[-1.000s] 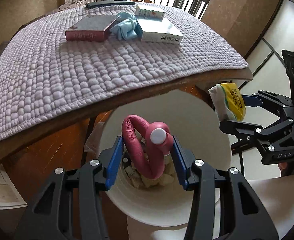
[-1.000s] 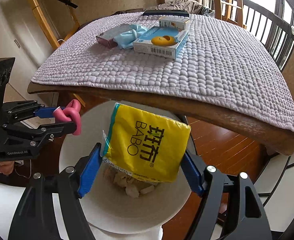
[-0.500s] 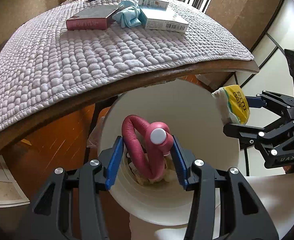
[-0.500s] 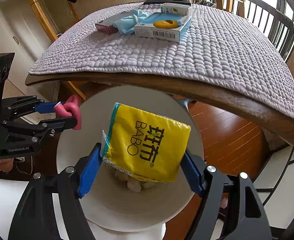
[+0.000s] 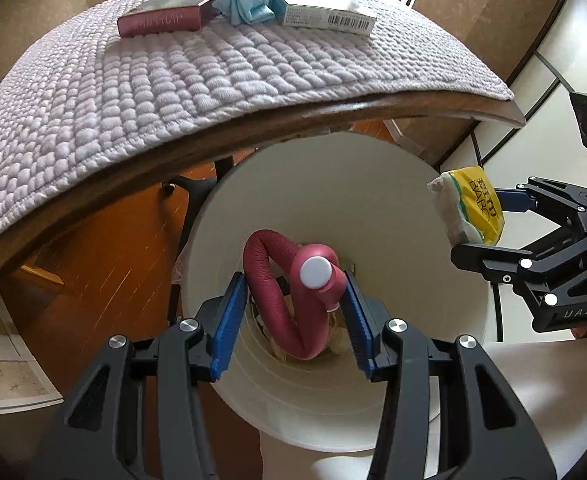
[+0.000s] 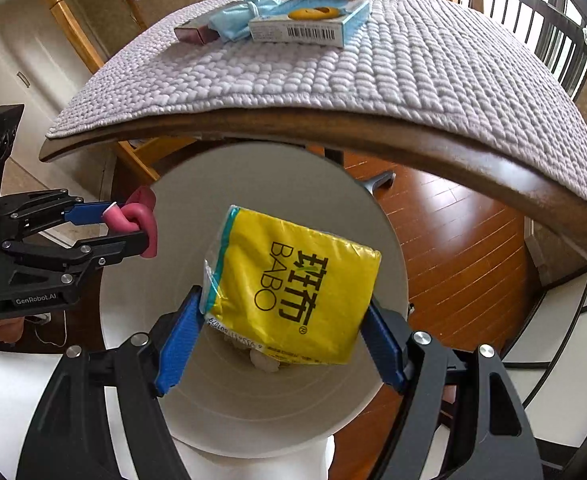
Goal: Collect trash
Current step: 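Lower the pink toy and yellow bag into the bin opening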
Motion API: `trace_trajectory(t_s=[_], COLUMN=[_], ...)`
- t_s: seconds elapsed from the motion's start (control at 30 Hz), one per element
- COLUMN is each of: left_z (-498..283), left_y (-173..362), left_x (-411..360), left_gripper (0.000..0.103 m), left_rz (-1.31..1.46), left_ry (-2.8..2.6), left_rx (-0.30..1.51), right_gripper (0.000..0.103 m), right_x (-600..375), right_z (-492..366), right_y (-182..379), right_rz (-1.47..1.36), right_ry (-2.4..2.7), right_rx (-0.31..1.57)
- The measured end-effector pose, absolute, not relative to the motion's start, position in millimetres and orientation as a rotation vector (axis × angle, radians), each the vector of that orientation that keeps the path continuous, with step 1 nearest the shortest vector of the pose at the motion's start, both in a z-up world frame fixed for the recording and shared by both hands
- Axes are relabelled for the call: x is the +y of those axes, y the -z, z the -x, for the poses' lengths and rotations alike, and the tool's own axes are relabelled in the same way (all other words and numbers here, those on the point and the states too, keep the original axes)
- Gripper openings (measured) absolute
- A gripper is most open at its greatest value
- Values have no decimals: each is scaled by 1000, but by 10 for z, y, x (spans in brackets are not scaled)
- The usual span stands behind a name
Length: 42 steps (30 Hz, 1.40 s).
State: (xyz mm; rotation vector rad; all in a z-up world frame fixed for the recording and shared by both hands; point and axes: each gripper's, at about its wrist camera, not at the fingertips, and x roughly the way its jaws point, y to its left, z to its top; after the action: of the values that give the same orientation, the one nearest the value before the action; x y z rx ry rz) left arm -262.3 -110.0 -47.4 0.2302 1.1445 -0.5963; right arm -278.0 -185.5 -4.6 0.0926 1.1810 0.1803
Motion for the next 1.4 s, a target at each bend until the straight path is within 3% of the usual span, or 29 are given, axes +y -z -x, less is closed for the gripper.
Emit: trace_trajectory(t_s=[1.4], left_z=[2582], left_y=[1173], left_x=[-1771], left_gripper=[49], left_rz=[-362], left_ry=[544], left_rx=[1167], right_gripper=[74], right_x=[-1821], right_z=[2487], right_y=[619], right_rz=[-64], right_ry=[-178], right_rx=[1312])
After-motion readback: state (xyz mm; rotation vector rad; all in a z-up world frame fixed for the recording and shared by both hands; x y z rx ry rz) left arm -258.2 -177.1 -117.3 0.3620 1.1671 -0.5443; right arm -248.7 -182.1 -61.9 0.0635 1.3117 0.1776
